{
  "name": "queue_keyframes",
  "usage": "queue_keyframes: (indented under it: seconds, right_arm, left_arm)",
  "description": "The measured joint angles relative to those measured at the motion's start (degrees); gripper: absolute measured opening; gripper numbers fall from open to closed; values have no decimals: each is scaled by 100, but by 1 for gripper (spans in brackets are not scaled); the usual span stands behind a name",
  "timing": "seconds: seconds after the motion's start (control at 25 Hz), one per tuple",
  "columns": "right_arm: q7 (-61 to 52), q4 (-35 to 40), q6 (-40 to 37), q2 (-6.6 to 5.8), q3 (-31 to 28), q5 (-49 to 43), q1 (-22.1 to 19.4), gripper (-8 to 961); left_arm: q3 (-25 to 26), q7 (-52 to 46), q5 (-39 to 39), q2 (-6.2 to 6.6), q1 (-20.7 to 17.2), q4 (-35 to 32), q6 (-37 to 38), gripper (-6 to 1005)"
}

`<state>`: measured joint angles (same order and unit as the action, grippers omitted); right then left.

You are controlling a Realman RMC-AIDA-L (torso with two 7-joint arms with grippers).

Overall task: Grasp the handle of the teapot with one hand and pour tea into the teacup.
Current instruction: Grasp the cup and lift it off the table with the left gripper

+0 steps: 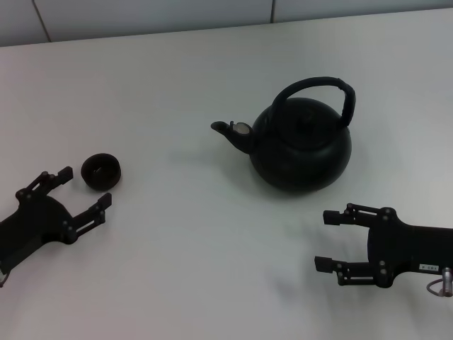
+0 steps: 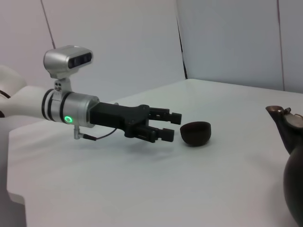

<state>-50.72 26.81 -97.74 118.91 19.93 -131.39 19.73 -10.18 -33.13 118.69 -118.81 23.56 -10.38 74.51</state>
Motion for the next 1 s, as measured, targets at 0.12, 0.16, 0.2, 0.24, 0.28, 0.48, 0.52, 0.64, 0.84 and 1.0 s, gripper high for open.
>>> queue_keyframes:
  seconds: [0.12,0.16,0.2,0.24,0.28,0.48,0.52,0.64,0.84,1.0]
  right_arm:
    - [-7,0,-6,0,-6,0,4,811]
    - [-7,0,-6,0,-6,0,4,811]
    - [-8,0,-8,0,-8,0,5,811]
    - [-8,0,-10,0,-10,0,5,811]
    - [-9,0,-12,0,-11,0,5,811]
    - [-66,0,-42,0,-25,0,5,811]
    - [-66,0,-42,0,-25,0,5,811]
    - [-75,5,-71,0,-31,0,5,811]
    - [-78,16,-95,0,-41,0,5,811]
    - [-84,18,-103,0,-42,3,5,811]
  left_arm:
    - [1,0,-3,-2,89,26,-127,825]
    - [1,0,-3,-2,89,26,-127,825]
    - [6,0,-4,-2,145,57,-230,825]
    - [6,0,-4,-2,145,57,-230,824]
    - [11,0,-7,-2,173,73,-276,824]
    - [72,6,-13,-2,337,104,-520,822]
    - [72,6,-13,-2,337,104,-520,822]
    - [80,60,-13,-2,391,167,-605,821]
    - [80,115,-14,-2,445,229,-688,819]
    - [79,142,-13,-2,473,277,-800,818]
